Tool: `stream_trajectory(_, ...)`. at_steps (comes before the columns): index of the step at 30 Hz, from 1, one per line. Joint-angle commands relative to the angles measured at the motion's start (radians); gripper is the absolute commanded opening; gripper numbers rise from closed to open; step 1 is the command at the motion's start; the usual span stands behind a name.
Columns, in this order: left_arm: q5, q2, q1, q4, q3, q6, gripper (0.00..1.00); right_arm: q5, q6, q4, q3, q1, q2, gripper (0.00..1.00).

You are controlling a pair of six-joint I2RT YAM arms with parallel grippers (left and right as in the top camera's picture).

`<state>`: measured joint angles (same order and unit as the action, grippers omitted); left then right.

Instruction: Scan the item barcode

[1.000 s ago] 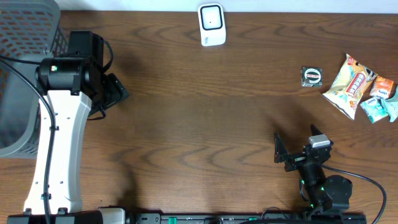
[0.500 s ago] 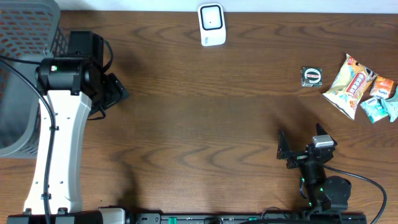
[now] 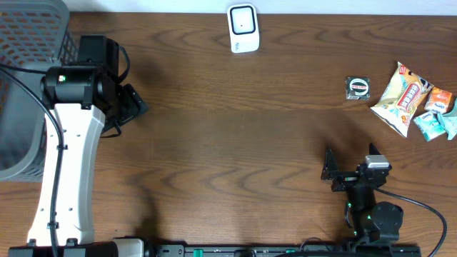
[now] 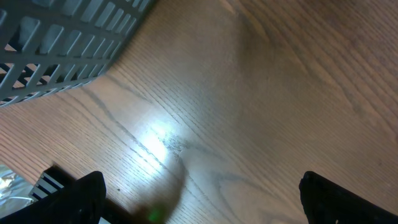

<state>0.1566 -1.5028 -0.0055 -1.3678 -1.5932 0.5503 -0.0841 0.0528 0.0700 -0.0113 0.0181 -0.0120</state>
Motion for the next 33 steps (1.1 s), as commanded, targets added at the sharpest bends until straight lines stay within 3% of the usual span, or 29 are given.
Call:
stream_trajectory(1, 0.009, 0.000, 0.003, -0.004, 0.000, 0.005, 0.98, 0.014, 0.018, 0.000, 0.006, -0.007, 0.007, 0.99)
stream_trajectory(21, 0.009, 0.000, 0.003, -0.004, 0.000, 0.005, 0.98, 0.032, -0.043, 0.005, 0.006, -0.071, 0.007, 0.99)
stream_trajectory(33, 0.009, 0.000, 0.003, -0.004, 0.000, 0.005, 0.98, 0.022, -0.042, 0.005, 0.006, -0.019, 0.007, 0.99)
